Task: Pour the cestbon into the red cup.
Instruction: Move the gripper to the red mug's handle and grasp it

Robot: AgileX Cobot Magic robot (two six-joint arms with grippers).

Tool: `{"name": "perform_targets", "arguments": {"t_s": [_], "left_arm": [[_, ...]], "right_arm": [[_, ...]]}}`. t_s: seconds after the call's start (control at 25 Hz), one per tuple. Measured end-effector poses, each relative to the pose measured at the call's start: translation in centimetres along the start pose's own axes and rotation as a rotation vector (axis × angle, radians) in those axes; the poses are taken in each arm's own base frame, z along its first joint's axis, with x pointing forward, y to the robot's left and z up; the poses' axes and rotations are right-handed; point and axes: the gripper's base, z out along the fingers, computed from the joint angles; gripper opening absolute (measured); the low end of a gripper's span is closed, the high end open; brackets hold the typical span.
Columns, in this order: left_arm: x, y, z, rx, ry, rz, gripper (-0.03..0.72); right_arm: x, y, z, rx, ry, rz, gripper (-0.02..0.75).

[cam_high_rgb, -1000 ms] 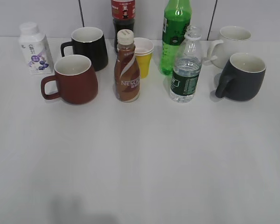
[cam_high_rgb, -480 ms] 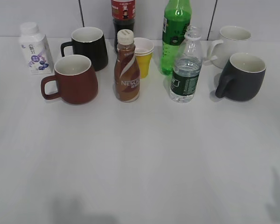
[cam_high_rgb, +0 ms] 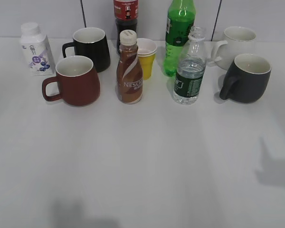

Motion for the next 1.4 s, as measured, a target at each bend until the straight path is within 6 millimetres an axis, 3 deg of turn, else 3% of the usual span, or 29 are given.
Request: {"name": "perform_targets", "arguments": {"t_s": [0.28, 0.56, 0.68, 1.0, 1.24, 1.4], "left_arm": [[2.8, -1.5, 8.0, 0.080, 0.212, 0.031, 0.241], [6.1, -1.7, 13.0, 0.009, 0.282, -0.095, 0.241], [7.4, -2.1, 13.7, 0.007, 0.296, -0.080, 0.241], [12.1, -3.6, 12.6, 0.036, 0.215, 0.015, 0.241], [13.8, -3.4, 14.4, -0.001, 0.111, 0.093, 0.246], [15.6, -3.9, 16.1, 0.026, 0.078, 0.160, 0.290]], "right_arm": [[0.3, 0.3, 3.8, -0.030, 0.052, -0.043, 0.587], [1.4, 0.5, 7.5, -0.034, 0.114, -0.060, 0.587], [2.1, 1.2, 8.8, -0.077, 0.145, -0.091, 0.587], [4.0, 2.9, 12.7, -0.160, 0.121, -0.141, 0.587], [6.1, 3.3, 16.3, -0.165, 0.119, -0.138, 0.587], [6.7, 3.5, 18.1, -0.166, 0.116, -0.125, 0.587]]}}
